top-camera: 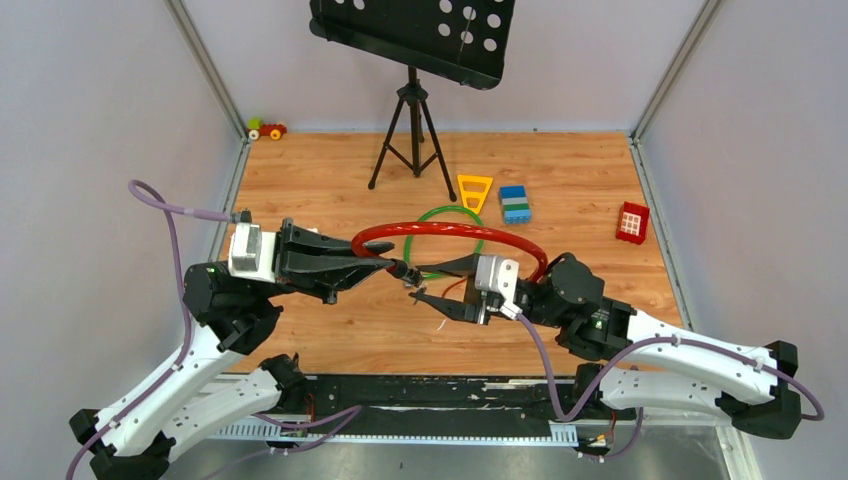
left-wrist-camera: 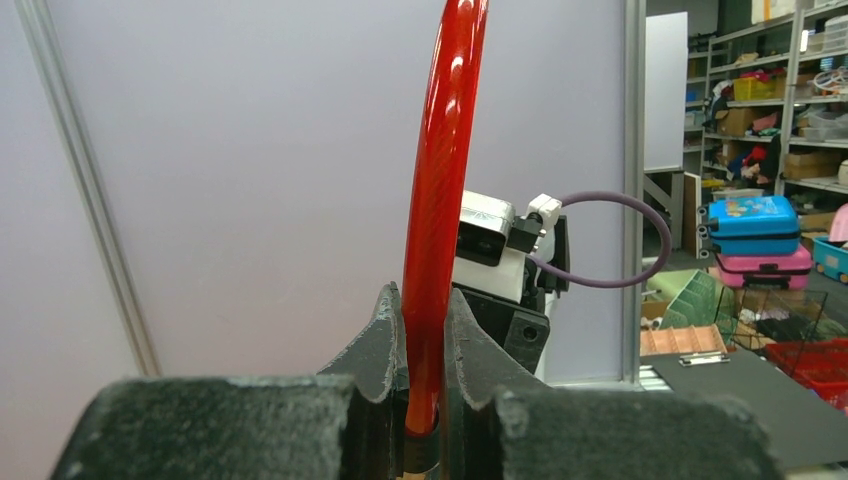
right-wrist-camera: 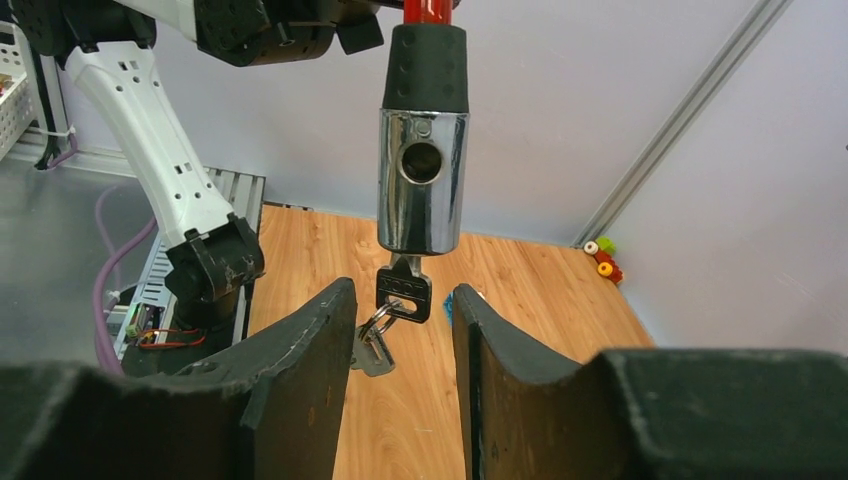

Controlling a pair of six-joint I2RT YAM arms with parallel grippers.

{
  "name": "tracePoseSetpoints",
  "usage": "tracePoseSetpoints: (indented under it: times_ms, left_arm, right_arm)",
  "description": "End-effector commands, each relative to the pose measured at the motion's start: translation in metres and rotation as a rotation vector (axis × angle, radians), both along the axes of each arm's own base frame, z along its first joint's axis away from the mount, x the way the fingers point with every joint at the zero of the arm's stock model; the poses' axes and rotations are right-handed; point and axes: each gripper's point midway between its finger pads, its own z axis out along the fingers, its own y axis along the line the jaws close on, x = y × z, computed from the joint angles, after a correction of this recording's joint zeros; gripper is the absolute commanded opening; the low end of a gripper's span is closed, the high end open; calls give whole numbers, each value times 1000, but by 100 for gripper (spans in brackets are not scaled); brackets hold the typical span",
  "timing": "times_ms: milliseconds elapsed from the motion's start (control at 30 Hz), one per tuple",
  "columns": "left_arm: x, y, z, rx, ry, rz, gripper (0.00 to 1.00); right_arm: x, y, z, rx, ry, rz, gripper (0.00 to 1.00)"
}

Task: Lock with the key
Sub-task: Adjust the key in the lock.

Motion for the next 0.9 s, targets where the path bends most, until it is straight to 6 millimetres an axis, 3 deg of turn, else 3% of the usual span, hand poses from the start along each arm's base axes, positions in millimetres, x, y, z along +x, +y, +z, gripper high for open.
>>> tracePoseSetpoints:
  times_ms: [0,333,567,867]
  left_arm:
    - [-15,17,30,-99,-64,-4,0]
    - [-14,16,28,-96,-62,-5,0]
    - [-14,16,28,-96,-64,-3,0]
    - [2,14,26,-80,-16,66,0]
  right_arm:
    - [-10,-9,36,89,-25,39,39]
    - [-12,-11,38,102,-21,46,18]
    - [1,-8,34,95,-18,-17,3]
    - [20,-12,35,125,-12,-124,0]
